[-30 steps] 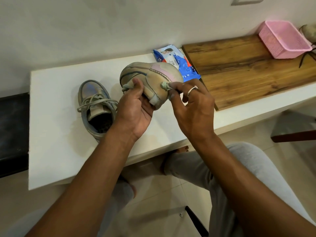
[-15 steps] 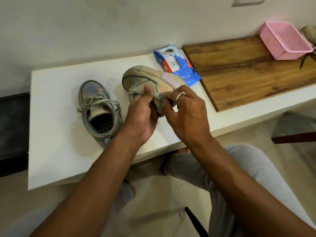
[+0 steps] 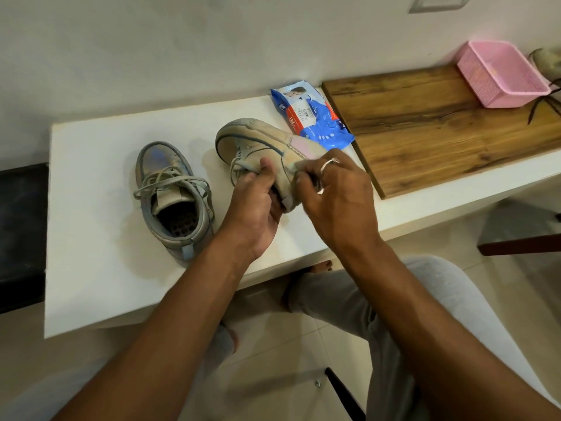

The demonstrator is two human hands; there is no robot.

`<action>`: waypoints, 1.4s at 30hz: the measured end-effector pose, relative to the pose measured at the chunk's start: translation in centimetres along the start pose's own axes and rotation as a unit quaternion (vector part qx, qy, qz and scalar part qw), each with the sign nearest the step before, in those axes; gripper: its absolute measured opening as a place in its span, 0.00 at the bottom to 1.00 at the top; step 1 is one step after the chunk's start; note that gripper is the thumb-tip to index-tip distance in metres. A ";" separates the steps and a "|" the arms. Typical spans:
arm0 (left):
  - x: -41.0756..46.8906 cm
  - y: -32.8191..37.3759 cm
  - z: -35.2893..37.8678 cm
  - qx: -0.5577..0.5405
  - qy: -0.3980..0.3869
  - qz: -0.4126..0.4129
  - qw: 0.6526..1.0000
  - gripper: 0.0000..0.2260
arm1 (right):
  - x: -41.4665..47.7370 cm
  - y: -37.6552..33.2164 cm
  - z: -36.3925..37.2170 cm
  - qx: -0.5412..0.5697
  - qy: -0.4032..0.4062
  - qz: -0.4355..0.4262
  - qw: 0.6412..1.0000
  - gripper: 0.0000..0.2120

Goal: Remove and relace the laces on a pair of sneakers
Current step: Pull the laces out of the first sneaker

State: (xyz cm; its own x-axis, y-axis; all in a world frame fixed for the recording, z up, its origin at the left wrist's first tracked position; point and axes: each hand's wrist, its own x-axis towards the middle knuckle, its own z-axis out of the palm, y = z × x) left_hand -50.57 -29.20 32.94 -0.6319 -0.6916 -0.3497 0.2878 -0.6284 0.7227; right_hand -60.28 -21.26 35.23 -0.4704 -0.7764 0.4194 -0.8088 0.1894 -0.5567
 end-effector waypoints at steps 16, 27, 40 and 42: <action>0.1 -1.0 0.0 0.031 0.006 -0.016 0.999 0.18 | 0.6 0.4 0.1 -0.032 -0.002 0.043 0.999 0.07; 0.2 -2.0 -0.4 0.075 0.010 -0.017 0.997 0.15 | 0.1 0.1 0.4 -0.005 -0.050 0.044 0.998 0.07; 0.3 -2.6 -0.3 0.086 0.019 -0.028 0.996 0.17 | 1.3 1.2 0.0 -0.011 -0.055 0.103 0.993 0.07; 0.3 -2.7 -0.3 0.088 0.023 -0.030 0.995 0.18 | 1.2 1.4 -0.2 -0.016 -0.048 0.108 0.993 0.07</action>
State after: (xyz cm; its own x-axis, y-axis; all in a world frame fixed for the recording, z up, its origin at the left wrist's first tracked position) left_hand -51.29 -27.83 30.74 -0.6098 -0.6725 -0.4194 0.1171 -0.5999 0.7915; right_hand -61.99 -21.81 35.11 -0.5999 -0.7687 0.2219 -0.7039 0.3753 -0.6030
